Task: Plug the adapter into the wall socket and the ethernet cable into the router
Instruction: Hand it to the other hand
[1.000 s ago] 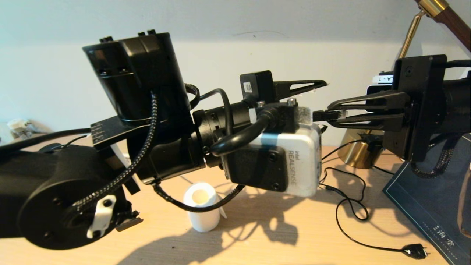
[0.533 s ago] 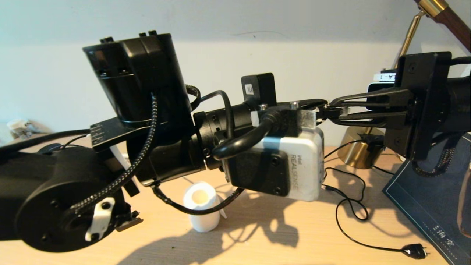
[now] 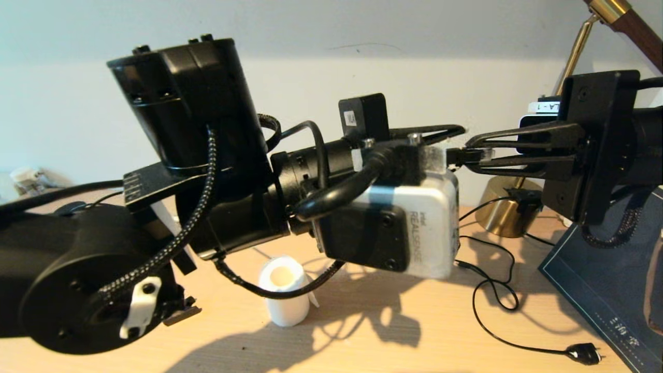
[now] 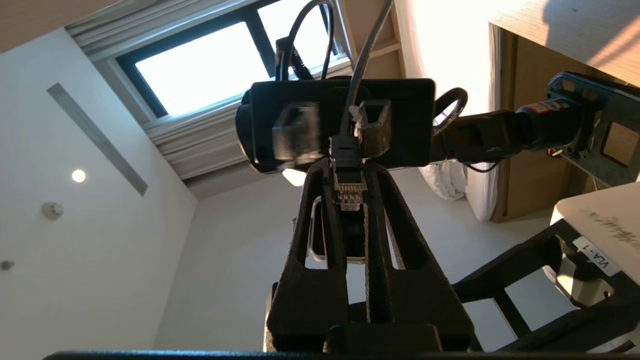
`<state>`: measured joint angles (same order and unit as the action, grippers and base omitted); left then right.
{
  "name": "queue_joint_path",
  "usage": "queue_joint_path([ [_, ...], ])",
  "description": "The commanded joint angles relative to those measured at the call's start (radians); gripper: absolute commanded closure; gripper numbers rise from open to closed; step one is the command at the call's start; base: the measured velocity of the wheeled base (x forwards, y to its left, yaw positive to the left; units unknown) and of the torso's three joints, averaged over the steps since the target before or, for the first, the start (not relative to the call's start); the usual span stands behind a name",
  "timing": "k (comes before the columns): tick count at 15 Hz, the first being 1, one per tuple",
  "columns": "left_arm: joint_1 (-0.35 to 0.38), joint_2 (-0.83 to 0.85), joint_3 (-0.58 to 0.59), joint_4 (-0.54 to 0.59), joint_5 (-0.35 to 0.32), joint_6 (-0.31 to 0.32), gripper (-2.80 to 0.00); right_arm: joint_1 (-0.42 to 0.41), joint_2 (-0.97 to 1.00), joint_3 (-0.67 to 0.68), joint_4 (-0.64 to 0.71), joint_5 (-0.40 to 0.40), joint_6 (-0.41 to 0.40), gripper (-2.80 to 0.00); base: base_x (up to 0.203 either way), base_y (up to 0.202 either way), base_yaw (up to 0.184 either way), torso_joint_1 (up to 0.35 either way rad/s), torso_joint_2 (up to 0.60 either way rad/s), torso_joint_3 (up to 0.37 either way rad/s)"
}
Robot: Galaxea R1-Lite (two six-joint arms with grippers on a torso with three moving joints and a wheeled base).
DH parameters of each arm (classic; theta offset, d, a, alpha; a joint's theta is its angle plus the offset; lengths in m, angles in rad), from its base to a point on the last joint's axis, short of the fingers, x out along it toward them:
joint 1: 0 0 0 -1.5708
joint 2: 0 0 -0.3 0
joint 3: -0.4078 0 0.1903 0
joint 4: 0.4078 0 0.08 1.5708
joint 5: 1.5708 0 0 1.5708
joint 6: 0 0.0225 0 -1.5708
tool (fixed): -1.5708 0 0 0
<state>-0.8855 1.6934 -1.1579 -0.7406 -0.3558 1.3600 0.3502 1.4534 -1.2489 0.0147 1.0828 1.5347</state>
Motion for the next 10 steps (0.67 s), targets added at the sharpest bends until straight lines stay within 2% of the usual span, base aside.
queue_joint_path([
  [1,0.0,-0.003,0.0,-0.005,0.0,0.007,-2.8,0.0,0.004,0.0,0.001,0.005,0.009,0.0,0.0,0.0,0.0,0.0,0.0,0.0],
  [10,0.0,-0.033,0.027,-0.005,-0.002,0.005,-2.8,-0.01,0.001,0.002,0.001,0.008,0.009,0.0,0.0,0.0,0.0,0.0,0.0,0.0],
])
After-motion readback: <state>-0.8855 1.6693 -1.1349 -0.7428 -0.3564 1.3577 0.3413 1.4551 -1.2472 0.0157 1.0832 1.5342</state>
